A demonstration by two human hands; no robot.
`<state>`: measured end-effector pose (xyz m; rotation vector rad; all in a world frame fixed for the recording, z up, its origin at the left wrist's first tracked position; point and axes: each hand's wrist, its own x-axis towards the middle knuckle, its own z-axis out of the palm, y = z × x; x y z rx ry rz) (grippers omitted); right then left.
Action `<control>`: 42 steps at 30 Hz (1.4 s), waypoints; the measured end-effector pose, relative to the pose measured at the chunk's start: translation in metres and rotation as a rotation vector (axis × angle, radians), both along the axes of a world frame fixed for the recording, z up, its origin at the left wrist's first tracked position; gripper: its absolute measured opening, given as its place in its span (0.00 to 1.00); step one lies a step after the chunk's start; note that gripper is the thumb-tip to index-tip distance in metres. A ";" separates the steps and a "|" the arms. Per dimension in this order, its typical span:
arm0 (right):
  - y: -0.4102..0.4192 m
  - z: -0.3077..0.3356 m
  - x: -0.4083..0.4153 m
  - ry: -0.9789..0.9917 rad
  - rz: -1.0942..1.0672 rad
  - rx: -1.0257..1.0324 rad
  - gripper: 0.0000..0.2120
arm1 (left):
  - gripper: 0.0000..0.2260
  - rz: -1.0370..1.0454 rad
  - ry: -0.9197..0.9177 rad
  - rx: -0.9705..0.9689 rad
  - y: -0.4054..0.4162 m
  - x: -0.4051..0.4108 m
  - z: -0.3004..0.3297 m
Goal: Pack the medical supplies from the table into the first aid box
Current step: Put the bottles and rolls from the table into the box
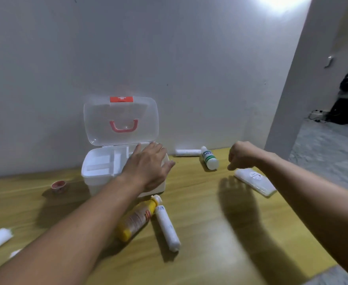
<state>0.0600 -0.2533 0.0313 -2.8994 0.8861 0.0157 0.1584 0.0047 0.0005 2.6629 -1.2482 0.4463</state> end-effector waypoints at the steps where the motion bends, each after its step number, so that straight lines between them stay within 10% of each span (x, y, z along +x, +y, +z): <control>1: -0.006 -0.005 -0.007 0.057 -0.026 -0.016 0.17 | 0.23 -0.025 -0.011 0.015 -0.007 -0.005 0.001; 9: -0.017 -0.018 -0.050 0.290 -0.175 0.002 0.21 | 0.25 0.001 0.040 0.103 -0.039 -0.020 -0.012; 25: 0.088 0.059 0.031 -0.183 0.312 0.034 0.26 | 0.09 0.255 0.238 -0.287 0.043 0.017 0.022; 42: 0.170 0.011 0.123 -0.051 0.611 -0.087 0.24 | 0.21 0.444 0.282 -0.017 0.076 0.044 0.004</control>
